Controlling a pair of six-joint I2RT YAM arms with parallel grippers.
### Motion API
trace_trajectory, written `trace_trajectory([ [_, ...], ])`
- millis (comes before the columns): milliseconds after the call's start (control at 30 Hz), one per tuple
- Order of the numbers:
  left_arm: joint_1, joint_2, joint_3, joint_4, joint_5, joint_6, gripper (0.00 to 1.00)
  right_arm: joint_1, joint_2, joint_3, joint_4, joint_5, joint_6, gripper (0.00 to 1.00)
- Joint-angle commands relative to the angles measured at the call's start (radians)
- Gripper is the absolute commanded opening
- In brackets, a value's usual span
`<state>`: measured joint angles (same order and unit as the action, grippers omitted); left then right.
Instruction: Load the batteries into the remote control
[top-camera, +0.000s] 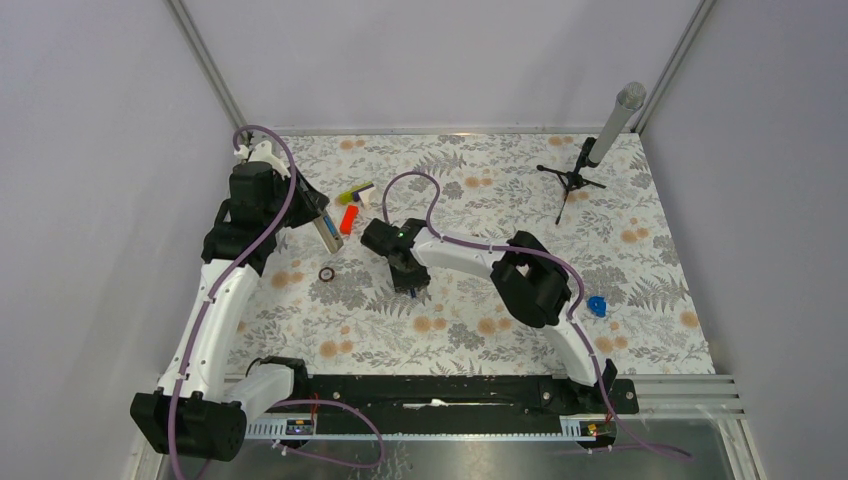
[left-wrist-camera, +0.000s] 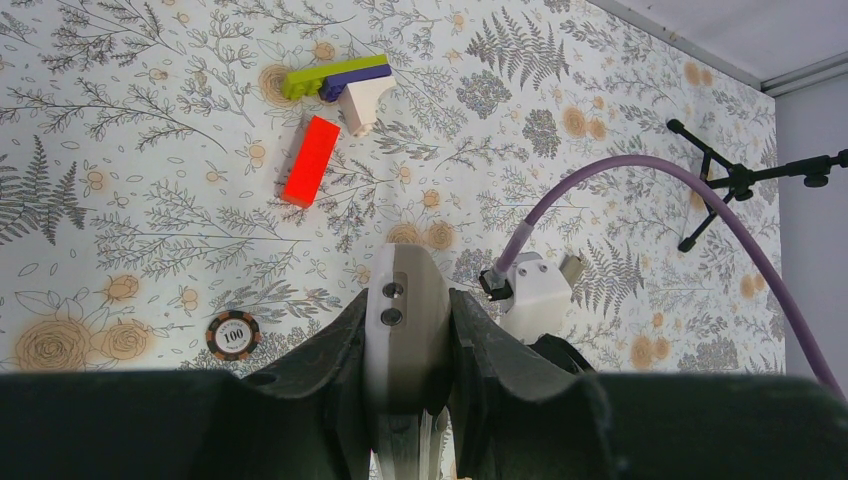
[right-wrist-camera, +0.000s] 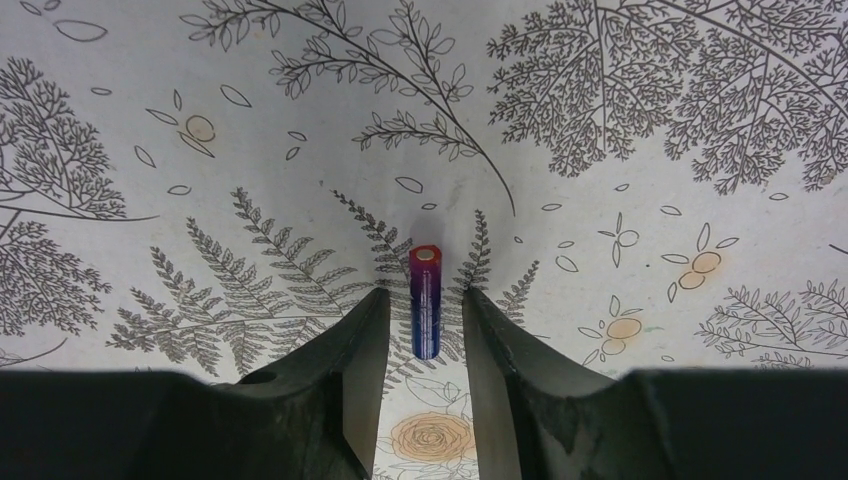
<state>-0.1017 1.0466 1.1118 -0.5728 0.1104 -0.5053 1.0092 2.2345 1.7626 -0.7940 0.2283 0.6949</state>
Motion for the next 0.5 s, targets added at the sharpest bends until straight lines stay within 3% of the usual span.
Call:
trace_trajectory([
  [0,0.003,-0.02,0.015,0.074,0.019,-0.002,0.0,0.008,-0.032,-0.032,-0.041,-0.017,-0.017,0.41],
  [167,0.003,-0.02,0.01,0.074,0.021,-0.002,0.0,0.01,-0.028,-0.029,-0.039,-0.021,-0.021,0.34],
  [333,0.003,-0.019,0.013,0.075,0.024,-0.002,0.0,0.009,-0.023,-0.035,-0.03,0.008,-0.024,0.13],
  [467,0.003,-0.013,0.01,0.084,0.048,-0.002,0.0,0.008,-0.062,-0.075,0.02,0.061,-0.05,0.08],
])
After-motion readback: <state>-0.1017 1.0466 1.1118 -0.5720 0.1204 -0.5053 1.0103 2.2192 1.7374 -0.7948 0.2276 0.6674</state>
